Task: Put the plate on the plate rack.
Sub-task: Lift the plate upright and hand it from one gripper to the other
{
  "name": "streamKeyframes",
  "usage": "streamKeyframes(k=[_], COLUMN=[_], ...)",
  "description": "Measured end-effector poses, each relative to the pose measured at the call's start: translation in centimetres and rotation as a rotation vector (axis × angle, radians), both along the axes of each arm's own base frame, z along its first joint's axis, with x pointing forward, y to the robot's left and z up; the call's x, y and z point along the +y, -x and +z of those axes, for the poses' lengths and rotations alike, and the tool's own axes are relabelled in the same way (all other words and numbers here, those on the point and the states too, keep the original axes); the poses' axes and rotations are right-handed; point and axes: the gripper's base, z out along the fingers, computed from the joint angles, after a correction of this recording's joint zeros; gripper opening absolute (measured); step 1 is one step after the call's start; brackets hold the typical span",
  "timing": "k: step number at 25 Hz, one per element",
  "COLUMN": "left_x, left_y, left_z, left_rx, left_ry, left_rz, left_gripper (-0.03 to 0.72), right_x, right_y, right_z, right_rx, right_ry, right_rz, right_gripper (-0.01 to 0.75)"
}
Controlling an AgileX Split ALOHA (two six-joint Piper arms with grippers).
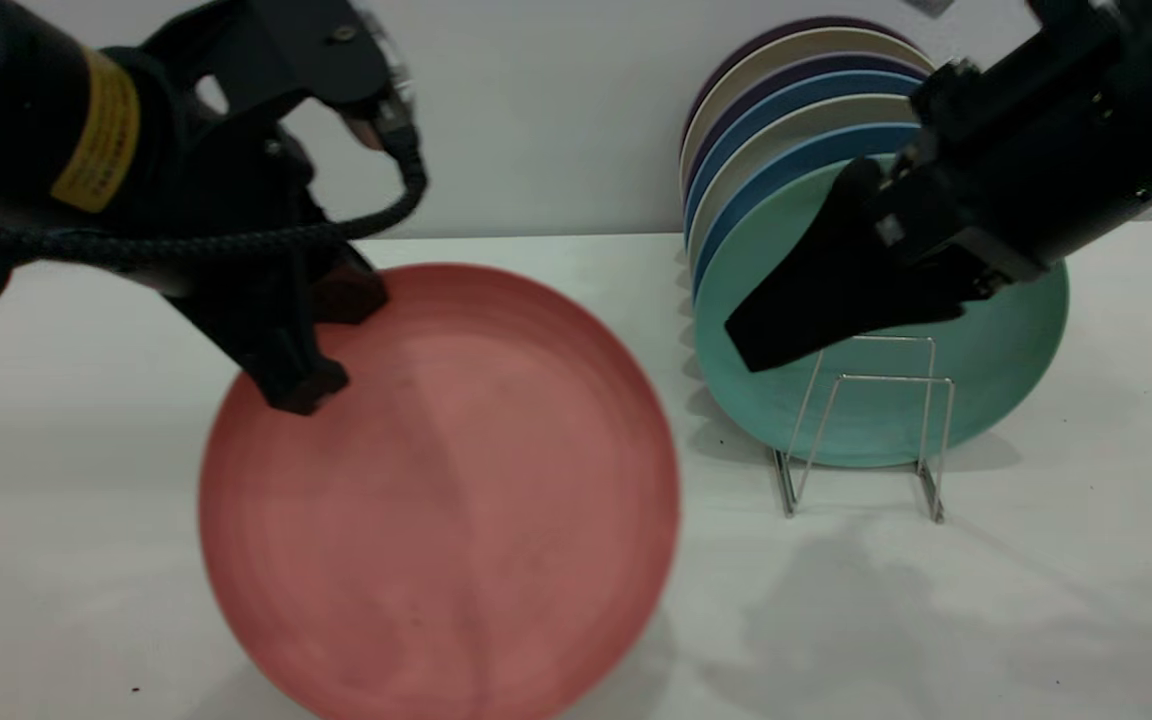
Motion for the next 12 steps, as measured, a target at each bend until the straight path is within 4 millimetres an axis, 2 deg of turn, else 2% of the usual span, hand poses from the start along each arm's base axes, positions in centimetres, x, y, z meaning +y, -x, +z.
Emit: streamKeyframes(k=[4, 12], left_x=[-0.8, -1.5], left_y=[0.6, 1.3], left_z=[0.5, 1.3], left_rx=[-0.016, -0.029], left_ry=[0.017, 0.064], left_rz=[-0.038, -0.062], left_gripper=[0.014, 0.014], right_x=[0.2, 0.4], right_y=[-0.6, -1.5], right_z=[-1.5, -3.6], right_rx=[0.008, 0.026], right_ry=[0.004, -0.002], right_rz=[-0.006, -0.021], right_gripper=[0.500, 0.507])
